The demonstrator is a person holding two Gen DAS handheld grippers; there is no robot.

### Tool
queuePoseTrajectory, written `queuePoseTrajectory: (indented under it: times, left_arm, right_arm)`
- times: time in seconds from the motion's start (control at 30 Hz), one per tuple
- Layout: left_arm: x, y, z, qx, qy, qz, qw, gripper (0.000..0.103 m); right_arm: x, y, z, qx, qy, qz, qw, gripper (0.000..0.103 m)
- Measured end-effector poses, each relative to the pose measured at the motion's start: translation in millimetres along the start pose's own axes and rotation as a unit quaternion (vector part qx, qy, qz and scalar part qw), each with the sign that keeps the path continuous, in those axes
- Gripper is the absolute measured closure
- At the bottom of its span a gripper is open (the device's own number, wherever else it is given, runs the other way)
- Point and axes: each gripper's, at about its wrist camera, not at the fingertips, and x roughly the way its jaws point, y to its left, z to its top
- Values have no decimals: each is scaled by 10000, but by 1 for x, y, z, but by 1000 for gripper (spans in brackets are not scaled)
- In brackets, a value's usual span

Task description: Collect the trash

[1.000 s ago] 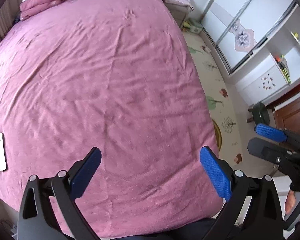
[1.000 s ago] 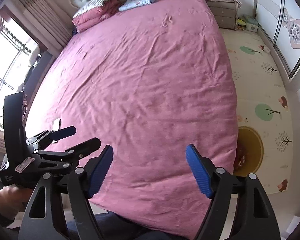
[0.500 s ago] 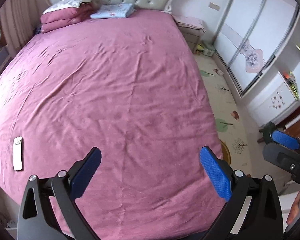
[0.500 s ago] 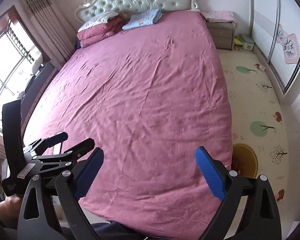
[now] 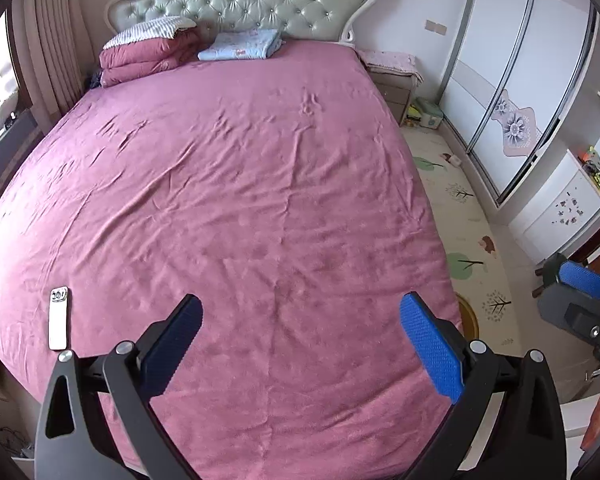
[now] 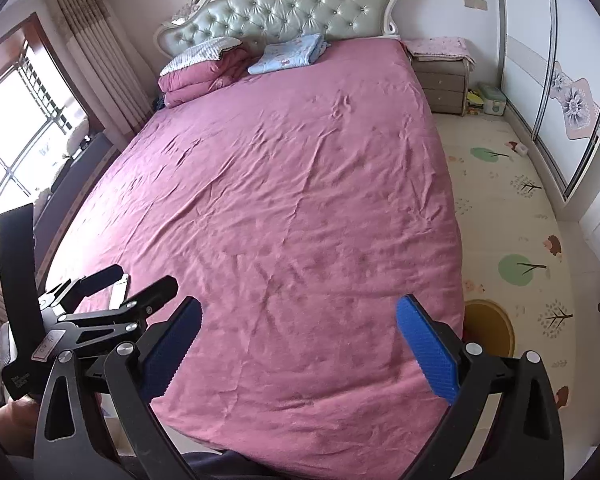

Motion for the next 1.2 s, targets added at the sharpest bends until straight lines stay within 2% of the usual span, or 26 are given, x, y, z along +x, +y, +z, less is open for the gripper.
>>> queuePoseTrajectory:
  times: [0.13, 0.43, 1.2]
  left_arm:
    - [-5, 2, 2, -25, -110, -72, 9999, 4]
    - [-4, 7, 2, -116, -54, 52, 9999, 4]
    - [3, 8, 1, -178, 64, 18, 9998, 4]
  right_arm:
    - [0, 2, -2, -1, -13, -24, 10000, 9]
    - [-1, 1, -4, 33, -18, -46, 10000, 9]
    - [4, -1, -9, 32, 31, -31, 10000, 9]
